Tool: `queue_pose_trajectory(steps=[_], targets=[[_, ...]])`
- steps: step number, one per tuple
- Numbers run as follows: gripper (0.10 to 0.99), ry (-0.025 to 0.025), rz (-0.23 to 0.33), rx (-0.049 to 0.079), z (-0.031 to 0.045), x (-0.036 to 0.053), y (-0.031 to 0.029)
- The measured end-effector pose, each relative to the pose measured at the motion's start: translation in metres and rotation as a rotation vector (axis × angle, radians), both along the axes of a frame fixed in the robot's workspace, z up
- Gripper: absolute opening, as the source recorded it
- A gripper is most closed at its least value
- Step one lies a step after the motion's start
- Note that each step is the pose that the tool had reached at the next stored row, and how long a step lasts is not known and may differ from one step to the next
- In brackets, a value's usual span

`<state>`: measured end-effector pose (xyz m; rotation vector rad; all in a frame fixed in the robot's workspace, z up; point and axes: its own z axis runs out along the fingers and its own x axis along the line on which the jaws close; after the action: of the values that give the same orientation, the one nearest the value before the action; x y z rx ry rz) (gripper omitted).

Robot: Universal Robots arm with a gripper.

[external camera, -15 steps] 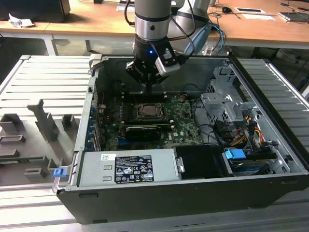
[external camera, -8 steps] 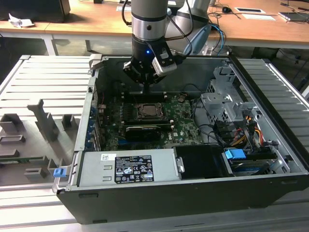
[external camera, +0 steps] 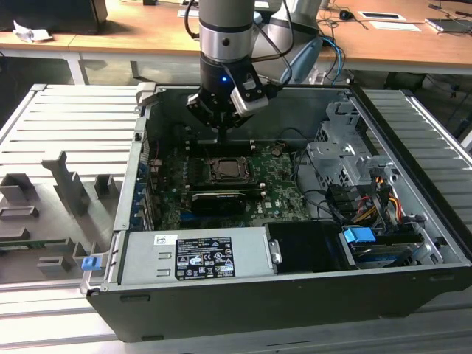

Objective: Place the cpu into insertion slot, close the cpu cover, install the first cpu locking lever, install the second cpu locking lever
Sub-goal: 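Install the first cpu locking lever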

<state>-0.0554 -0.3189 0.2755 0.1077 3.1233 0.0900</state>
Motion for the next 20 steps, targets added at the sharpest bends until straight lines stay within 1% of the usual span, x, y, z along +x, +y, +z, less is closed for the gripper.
queue_pose_trajectory(steps=[2,4,5,9,11,12,20], targets=[[0.106,0.0000,0.000,0.000,0.0001,-0.0043,-0.0001],[0.106,-0.0001,0.008,0.000,0.0000,-0.0054,-0.0001],[0.106,-0.0001,0.040,0.000,-0.0001,-0.0055,-0.0001],[0.106,-0.0001,0.115,0.000,-0.0003,-0.0055,-0.0001],[0.106,-0.0001,0.168,0.000,-0.0004,-0.0055,-0.0001],[0.106,-0.0002,0.180,0.000,-0.0004,-0.0056,-0.0001],[0.106,-0.0002,0.184,0.000,-0.0005,-0.0148,-0.0001]])
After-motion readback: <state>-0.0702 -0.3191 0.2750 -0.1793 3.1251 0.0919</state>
